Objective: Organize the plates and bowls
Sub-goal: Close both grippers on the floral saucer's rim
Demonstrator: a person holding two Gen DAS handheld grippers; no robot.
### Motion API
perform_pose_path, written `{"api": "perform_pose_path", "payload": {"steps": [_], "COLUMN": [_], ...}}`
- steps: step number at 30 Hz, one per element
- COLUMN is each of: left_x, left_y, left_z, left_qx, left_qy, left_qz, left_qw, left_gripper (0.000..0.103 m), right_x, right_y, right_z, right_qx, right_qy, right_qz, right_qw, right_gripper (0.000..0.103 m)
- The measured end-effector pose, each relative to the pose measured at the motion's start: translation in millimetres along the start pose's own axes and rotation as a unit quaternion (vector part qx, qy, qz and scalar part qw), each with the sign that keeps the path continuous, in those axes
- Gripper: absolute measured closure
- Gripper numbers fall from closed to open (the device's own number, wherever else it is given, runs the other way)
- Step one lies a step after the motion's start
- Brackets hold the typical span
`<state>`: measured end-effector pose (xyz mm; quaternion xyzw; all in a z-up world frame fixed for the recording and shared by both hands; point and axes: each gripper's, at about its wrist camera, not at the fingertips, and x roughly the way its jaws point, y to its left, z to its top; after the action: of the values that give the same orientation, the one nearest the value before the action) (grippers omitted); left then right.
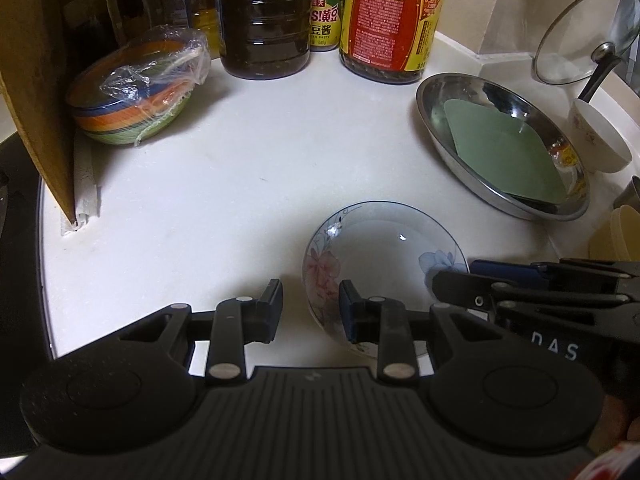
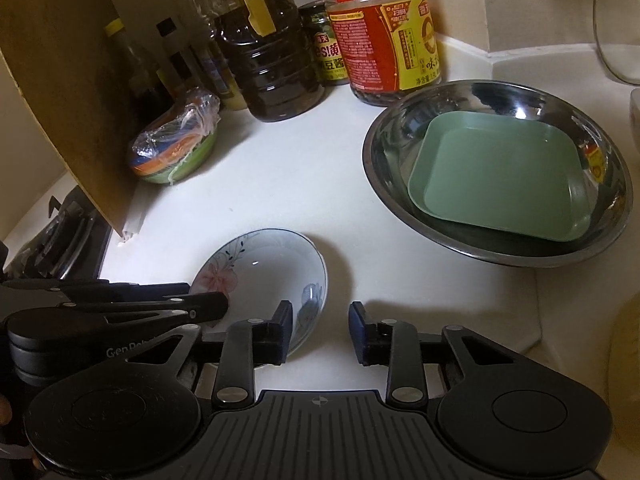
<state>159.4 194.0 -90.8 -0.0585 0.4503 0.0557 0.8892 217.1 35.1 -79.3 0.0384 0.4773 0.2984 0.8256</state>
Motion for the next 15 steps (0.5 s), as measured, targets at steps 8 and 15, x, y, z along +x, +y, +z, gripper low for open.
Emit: {"api": "perform_pose_path", "payload": {"steps": [8, 15], "left_x": [2.0, 1.9], "left_y": [0.4, -1.4], "left_z": [1.3, 2.0], "left_qx": [0.002, 0.004], "left_qy": [0.001, 0.001], "left_qz": [-0.006, -0.012], "left_qw": [1.0000, 0.9999], "left_gripper": [0.078, 0.087], "right_x": [4.1, 4.3], "right_y": [3.5, 3.7], "right_z": [2.0, 1.9], "right_qx": [-0.003, -0.002], "right_qy": [0.003, 0.003], "right_qz": [-0.002, -0.004], "right_qw": [1.000, 1.000], "right_gripper": [0.082, 0.093]}}
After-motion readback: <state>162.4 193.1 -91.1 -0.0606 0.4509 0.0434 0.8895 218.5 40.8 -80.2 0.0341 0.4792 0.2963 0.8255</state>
